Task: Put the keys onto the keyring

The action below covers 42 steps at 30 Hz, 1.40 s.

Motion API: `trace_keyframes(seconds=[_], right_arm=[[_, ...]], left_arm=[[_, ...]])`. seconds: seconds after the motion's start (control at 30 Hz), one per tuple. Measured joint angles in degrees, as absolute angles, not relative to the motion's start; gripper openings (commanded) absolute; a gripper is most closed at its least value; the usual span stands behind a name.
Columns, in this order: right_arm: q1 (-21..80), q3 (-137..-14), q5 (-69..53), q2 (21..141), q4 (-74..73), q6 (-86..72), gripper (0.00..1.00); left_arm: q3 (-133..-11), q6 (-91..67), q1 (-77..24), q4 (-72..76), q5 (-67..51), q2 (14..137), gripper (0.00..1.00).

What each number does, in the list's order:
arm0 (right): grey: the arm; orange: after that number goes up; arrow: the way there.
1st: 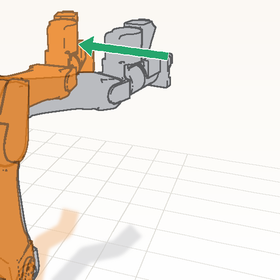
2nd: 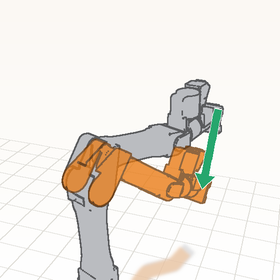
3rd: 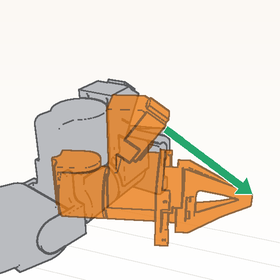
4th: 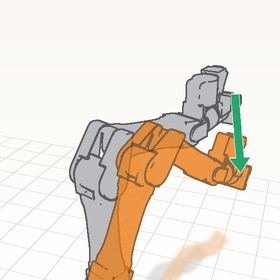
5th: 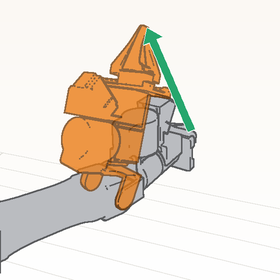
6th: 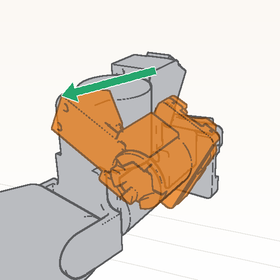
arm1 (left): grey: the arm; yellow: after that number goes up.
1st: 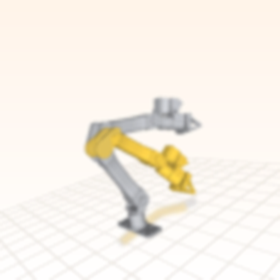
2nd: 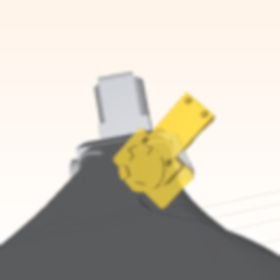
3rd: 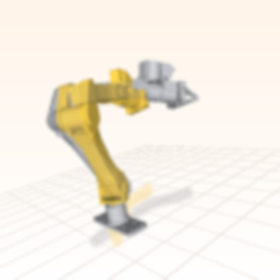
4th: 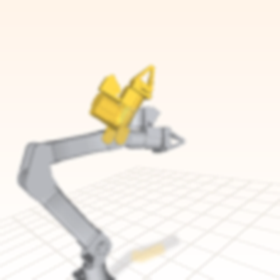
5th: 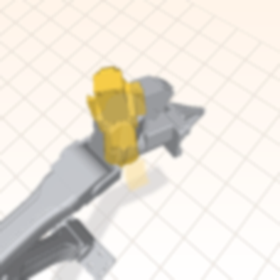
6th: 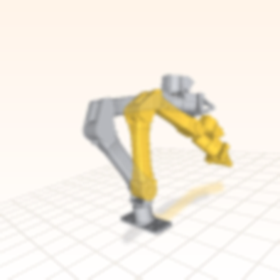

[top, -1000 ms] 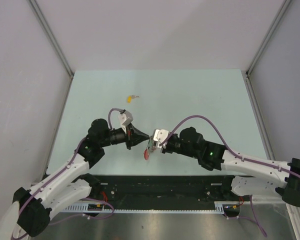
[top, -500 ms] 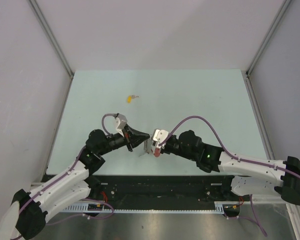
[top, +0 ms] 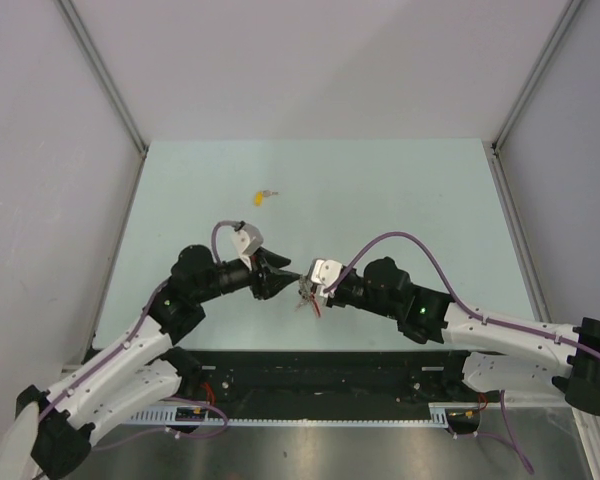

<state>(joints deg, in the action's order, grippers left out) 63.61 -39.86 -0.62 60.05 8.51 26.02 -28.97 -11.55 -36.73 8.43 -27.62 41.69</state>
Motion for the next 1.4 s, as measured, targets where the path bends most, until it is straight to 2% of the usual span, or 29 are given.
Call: trace_keyframes(seconds=[0.13,0.53,0.7,1.0,1.1,1.2,1.3,1.33,1.4], right_arm=[[63.61,-39.86,-2.0,60.05,7.14,26.68,0.0],[63.75,-39.86,-3.07,60.03,5.15,27.18,0.0],[64.03,-39.86,-3.11,60.03,4.91,27.31,0.0],[64.05,-39.86,-3.53,60.03,4.91,27.64,0.0],[64.05,-39.86,-3.51,60.03,4.89,27.7,0.0],[64.05,-39.86,-3.51,60.03,4.86,27.73,0.0],[64.05,-39.86,-3.44,60.03,4.86,27.81,0.0],[64.05,-39.86,-3.36,60.03,4.86,27.92,0.0],[64.05,-39.86,-3.11,60.03,4.82,28.05,0.0]], left_arm=[[-36.84,-3.64,-36.53,-0.54,-30.79,48.47,0.56],[-53.52,21.21,-33.17,-25.45,-43.88,66.52,0.54],[-54.87,25.63,-33.17,-29.76,-46.98,69.87,0.52],[-55.9,27.49,-33.19,-30.52,-48.86,70.81,0.41],[-55.96,27.42,-33.19,-30.3,-49.54,71.11,0.37],[-55.96,27.4,-33.26,-30.17,-50.15,71.33,0.27],[-55.96,27.2,-33.36,-30.17,-50.54,71.37,0.1],[-55.96,27.07,-33.36,-30.15,-50.78,71.37,0.0],[-55.96,26.81,-33.5,-30.2,-50.96,71.37,0.01]])
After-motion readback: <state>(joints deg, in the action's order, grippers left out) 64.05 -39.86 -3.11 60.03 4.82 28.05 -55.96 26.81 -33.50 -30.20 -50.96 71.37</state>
